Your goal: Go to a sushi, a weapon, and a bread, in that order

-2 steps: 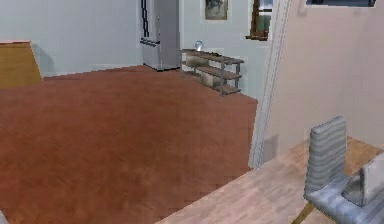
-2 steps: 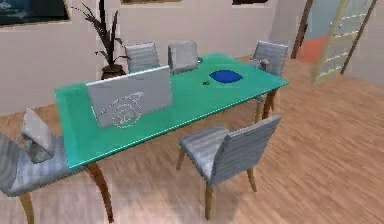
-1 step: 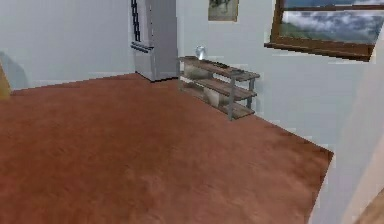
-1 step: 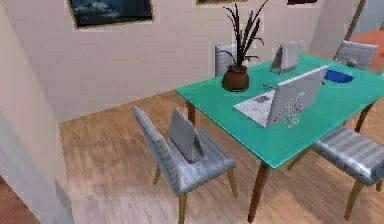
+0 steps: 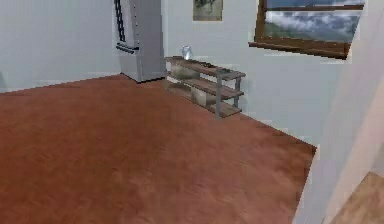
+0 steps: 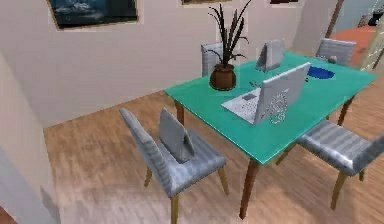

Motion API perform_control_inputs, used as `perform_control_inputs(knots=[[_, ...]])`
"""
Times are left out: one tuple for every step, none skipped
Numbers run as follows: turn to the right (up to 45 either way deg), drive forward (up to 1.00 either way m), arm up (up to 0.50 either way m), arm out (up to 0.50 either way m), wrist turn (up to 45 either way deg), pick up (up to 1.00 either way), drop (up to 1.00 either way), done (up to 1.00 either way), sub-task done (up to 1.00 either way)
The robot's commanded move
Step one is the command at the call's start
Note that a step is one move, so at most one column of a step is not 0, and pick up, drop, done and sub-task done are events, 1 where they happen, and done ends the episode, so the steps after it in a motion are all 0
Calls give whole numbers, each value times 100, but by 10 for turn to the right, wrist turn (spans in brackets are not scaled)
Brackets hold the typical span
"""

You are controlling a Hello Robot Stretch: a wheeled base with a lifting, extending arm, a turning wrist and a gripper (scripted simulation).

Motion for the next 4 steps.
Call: perform_control_inputs(knots=[[0, 100, 0, 0, 0, 0, 0, 0, 0], [150, 0, 0, 0, 0, 0, 0, 0, 0], [0, 100, 0, 0, 0, 0, 0, 0, 0], [30, 0, 0, 0, 0, 0, 0, 0, 0]])
